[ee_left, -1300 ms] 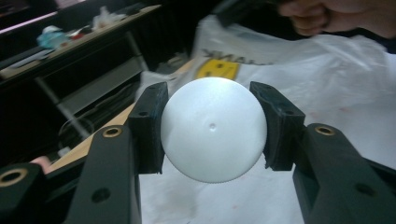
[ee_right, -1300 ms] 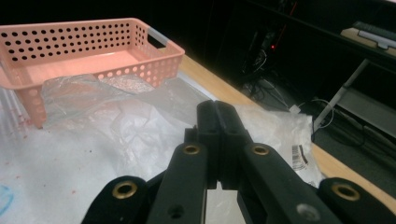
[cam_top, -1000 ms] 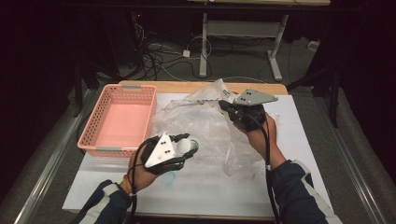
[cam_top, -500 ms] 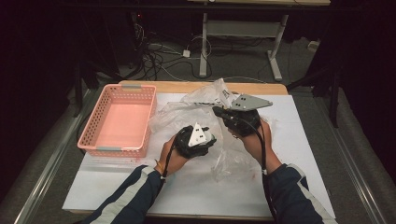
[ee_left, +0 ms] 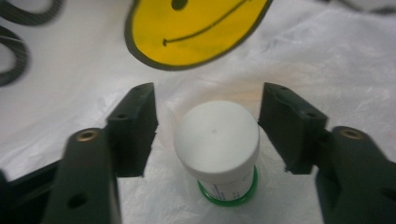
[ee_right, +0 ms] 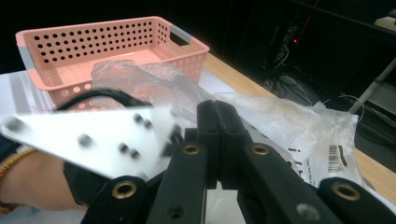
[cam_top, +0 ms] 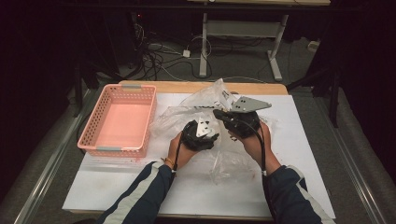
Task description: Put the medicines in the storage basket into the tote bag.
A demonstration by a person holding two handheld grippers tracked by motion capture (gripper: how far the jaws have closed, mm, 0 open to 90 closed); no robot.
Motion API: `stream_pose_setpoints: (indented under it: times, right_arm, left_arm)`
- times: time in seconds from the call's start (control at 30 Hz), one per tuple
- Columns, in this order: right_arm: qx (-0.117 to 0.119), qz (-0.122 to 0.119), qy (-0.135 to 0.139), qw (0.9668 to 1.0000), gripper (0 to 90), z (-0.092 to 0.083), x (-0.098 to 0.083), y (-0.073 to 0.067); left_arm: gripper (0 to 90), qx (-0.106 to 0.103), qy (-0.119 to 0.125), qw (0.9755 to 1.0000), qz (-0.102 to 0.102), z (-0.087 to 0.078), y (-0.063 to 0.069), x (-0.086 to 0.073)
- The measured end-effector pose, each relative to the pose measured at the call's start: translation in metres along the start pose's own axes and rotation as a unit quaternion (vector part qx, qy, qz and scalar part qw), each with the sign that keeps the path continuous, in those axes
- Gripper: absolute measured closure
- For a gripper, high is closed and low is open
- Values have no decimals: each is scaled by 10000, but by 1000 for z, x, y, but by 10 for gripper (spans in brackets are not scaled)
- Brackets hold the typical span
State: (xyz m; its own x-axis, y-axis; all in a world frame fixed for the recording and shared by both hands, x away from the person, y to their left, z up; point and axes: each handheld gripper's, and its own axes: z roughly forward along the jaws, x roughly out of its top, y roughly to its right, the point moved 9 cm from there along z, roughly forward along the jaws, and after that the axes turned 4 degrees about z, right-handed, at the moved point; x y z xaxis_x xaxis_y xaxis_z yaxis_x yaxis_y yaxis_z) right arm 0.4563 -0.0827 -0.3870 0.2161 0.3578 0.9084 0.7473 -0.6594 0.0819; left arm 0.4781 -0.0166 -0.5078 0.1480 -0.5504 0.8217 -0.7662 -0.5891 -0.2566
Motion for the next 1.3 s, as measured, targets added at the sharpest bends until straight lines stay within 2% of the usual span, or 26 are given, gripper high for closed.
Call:
stream_pose_setpoints:
  times: [0.03, 0.13, 0.2, 0.3, 0.37, 0.47, 0.53, 0.6, 0.73, 0.8, 0.87, 0.93, 1.0, 1.03, 1.07, 1.13, 1.23, 1.3]
  right_arm:
    - [-6, 12, -10, 10000, 900, 0, -1, 1]
    - [-35, 21, -12, 10000, 900, -1, -2, 3]
    - [-37, 23, -30, 10000, 900, -1, -3, 4]
    - [-42, 16, -74, 10000, 900, -1, -6, 5]
    - [-52, 10, -95, 9999, 900, -1, -8, 6]
    - [-59, 2, -132, 9999, 900, -3, -10, 7]
    - [-57, 8, -159, 9999, 900, -3, -12, 8]
    - [-59, 3, -192, 9998, 900, -3, -14, 8]
    - [-63, -14, -235, 9997, 900, -3, -16, 7]
    - [-47, -20, -263, 9996, 900, -3, -18, 6]
    - [-39, -18, -289, 9996, 900, -3, -20, 5]
    - [-23, -47, -322, 9995, 900, -3, -22, 4]
    - [-12, -44, -341, 9994, 900, -4, -23, 5]
    - [-7, -54, -346, 9994, 900, -5, -24, 5]
    - [-16, -61, -350, 9994, 900, -6, -24, 6]
    - [4, -67, -360, 9993, 900, -10, -25, 7]
    - [-41, -59, -322, 9995, 900, -19, -25, 12]
    - [-89, -38, -275, 9996, 900, -25, -23, 16]
  left_arm:
    - [358, -38, -37, 9999, 86, -4, 2, 0]
    - [308, -18, 58, 9996, 275, -16, 11, 0]
    - [308, -93, 93, 9989, 458, -28, 17, 0]
    - [308, -114, 170, 9974, 689, -52, 24, -1]
    - [308, -112, 280, 9968, 741, -70, 24, -2]
    - [272, -32, 358, 9964, 765, -99, 18, -4]
    - [272, 60, 463, 9964, 705, -117, 12, -5]
    - [271, 321, 608, 9950, 721, -133, 4, -6]
    - [213, 746, 843, 9918, 601, -153, -17, -4]
    - [212, 848, 942, 9906, 506, -158, -27, -1]
    - [212, 1019, 905, 9895, 471, -158, -39, 0]
    - [209, 1061, 831, 9903, 348, -152, -49, -3]
    - [178, 982, 606, 9932, 156, -141, -55, -7]
    - [178, 816, 465, 9956, 22, -134, -56, -9]
    - [177, 764, 357, 9964, -52, -129, -57, -10]
    - [177, 750, 270, 9967, -143, -123, -60, -9]
    - [183, 693, -11, 9975, -165, -114, -62, -11]
    - [230, 647, -191, 9976, -177, -108, -61, -14]
